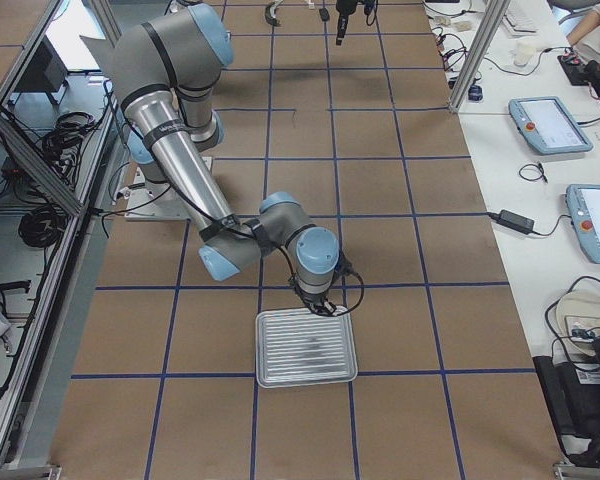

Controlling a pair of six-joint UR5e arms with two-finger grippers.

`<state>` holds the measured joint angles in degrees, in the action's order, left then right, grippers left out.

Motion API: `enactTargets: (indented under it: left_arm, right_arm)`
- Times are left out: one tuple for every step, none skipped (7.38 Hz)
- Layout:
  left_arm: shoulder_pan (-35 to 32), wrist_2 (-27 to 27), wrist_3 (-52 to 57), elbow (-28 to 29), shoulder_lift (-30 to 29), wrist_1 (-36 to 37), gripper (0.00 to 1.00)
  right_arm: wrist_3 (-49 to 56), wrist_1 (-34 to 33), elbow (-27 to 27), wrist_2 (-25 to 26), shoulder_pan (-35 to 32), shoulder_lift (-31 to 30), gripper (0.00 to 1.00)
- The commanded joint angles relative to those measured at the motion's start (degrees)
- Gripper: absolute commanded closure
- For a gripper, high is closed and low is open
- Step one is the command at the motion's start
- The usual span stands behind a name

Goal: Place bearing gear from tray to pile

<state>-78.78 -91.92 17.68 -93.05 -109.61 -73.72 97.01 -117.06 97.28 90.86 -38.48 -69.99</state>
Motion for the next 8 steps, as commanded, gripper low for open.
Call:
enactTargets:
  left_arm:
    - [15.16, -1.33, 13.82, -3.35, 1.5, -0.1, 1.0]
    - [22.02, -1.33, 19.61, -4.32, 1.5, 0.16, 1.0]
    - [29.31, -1.25, 24.37, -5.46, 0.55, 0.24, 1.0]
    - [32.87, -1.25, 25.11, -6.78, -0.68, 0.42, 1.0]
    - [33.07, -1.07, 24.95, -9.14, -1.56, 2.94, 1.0]
    - [33.08, -0.9, 24.77, -11.95, -2.09, 4.54, 1.0]
    - [33.08, -1.24, 25.12, -12.59, -2.19, 5.94, 1.0]
    - [33.34, -1.42, 25.38, -12.51, -2.36, 5.96, 1.0]
  right_arm:
    - [-10.38, 0.95, 5.96, 0.02, -8.68, -7.23, 1.0]
    - [-16.52, 1.04, 8.43, 0.1, -13.33, -10.13, 1.0]
    - [-24.07, 0.95, 11.15, 0.19, -18.6, -12.25, 1.0]
    - [-34.15, 0.87, 12.74, 0.02, -24.83, -13.49, 1.0]
    - [-43.56, 1.04, 12.84, -0.07, -31.94, -13.68, 1.0]
    - [-54.18, 0.95, 12.76, -0.51, -39.41, -13.59, 1.0]
    - [-66.82, 0.78, 12.76, -0.68, -46.53, -13.33, 1.0]
    - [-77.91, 0.17, 12.58, -0.69, -53.3, -11.85, 1.0]
